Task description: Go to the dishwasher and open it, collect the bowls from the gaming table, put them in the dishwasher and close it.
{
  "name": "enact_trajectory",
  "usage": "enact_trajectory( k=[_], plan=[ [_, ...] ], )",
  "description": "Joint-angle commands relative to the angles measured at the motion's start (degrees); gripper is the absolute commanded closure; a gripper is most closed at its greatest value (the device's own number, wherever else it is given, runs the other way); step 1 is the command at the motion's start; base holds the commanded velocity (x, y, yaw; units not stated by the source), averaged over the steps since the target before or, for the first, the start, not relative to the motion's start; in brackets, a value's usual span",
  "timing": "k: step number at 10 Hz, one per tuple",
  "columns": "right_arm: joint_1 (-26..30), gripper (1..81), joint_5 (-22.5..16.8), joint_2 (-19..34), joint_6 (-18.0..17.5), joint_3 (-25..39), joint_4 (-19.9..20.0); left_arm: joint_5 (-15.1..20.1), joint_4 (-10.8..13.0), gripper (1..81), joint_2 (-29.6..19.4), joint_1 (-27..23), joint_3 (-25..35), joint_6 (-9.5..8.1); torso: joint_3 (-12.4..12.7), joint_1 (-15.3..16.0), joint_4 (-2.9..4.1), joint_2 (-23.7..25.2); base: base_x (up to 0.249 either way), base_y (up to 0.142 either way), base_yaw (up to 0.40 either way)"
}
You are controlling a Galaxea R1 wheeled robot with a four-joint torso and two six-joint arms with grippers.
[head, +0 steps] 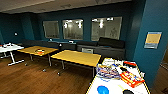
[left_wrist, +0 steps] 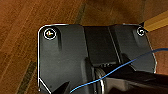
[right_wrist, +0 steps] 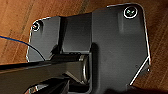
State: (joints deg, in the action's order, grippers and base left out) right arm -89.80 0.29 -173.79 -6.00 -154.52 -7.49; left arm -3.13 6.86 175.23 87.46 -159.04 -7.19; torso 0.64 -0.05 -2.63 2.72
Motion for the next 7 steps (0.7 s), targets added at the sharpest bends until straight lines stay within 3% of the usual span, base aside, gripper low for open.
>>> enact_trajectory(
  k=[1, 7],
  plan=[
    [2.99, 1.0, -2.93, 0.0, 0.02, 0.45, -0.16, 2.43, 0.43, 1.0, -0.05, -3.74, -0.05, 0.42, 0.0, 0.05, 0.0, 0.0, 0.0, 0.0, -0.208],
    [3.08, 1.0, -2.93, -0.09, 0.02, 0.46, 0.01, 2.43, 0.43, 1.0, -0.14, -3.74, -0.05, 0.42, 0.0, 0.05, 0.0, 0.0, 0.0, 0.0, -0.207]
  ],
)
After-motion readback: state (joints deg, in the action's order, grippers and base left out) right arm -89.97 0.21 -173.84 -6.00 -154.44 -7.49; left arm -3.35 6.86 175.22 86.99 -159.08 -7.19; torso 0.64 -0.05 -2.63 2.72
